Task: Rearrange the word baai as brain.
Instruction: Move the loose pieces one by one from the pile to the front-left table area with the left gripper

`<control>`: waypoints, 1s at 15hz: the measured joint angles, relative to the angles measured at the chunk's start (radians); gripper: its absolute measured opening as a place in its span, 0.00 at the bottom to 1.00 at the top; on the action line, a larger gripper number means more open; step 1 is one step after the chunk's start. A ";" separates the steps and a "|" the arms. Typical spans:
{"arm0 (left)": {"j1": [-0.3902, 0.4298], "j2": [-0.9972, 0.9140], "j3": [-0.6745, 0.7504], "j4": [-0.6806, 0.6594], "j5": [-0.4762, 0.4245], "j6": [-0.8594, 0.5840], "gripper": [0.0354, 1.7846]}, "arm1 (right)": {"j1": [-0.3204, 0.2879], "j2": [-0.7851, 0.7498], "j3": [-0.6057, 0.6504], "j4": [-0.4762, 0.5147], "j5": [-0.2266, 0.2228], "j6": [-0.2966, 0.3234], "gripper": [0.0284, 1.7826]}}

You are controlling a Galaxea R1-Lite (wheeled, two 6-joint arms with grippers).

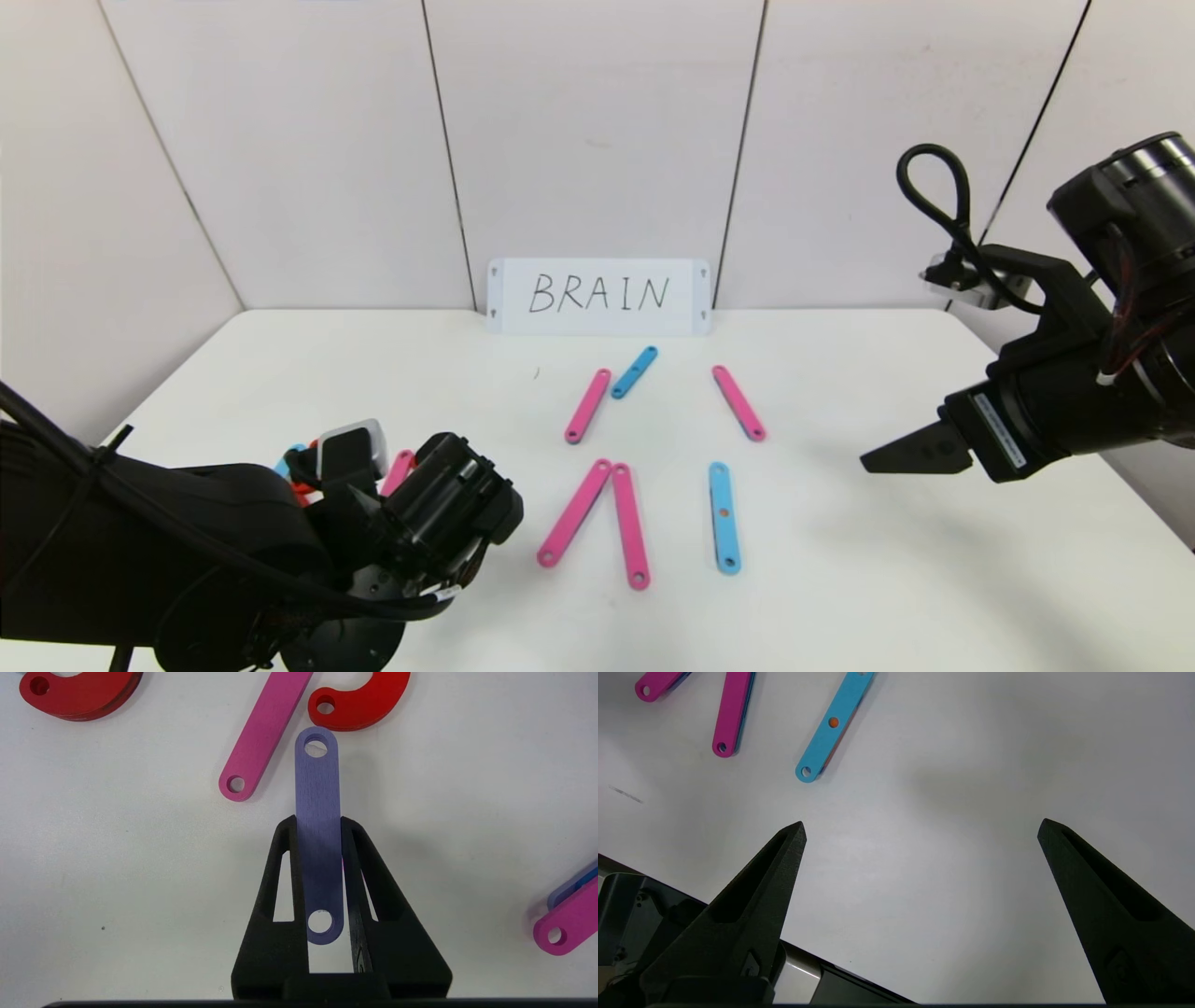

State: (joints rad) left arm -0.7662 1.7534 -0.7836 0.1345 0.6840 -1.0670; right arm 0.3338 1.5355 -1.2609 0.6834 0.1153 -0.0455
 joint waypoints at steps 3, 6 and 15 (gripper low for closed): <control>-0.001 0.001 0.002 0.000 0.000 -0.004 0.14 | 0.000 0.000 0.000 0.000 0.000 0.000 0.98; -0.001 0.005 0.007 -0.001 -0.001 -0.007 0.14 | 0.001 0.000 0.000 0.000 0.000 0.000 0.98; 0.000 0.042 0.010 -0.006 -0.005 -0.030 0.14 | 0.002 0.003 0.000 0.000 0.000 0.000 0.98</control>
State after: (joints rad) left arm -0.7662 1.7957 -0.7740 0.1283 0.6791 -1.0968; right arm 0.3357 1.5385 -1.2609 0.6834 0.1153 -0.0455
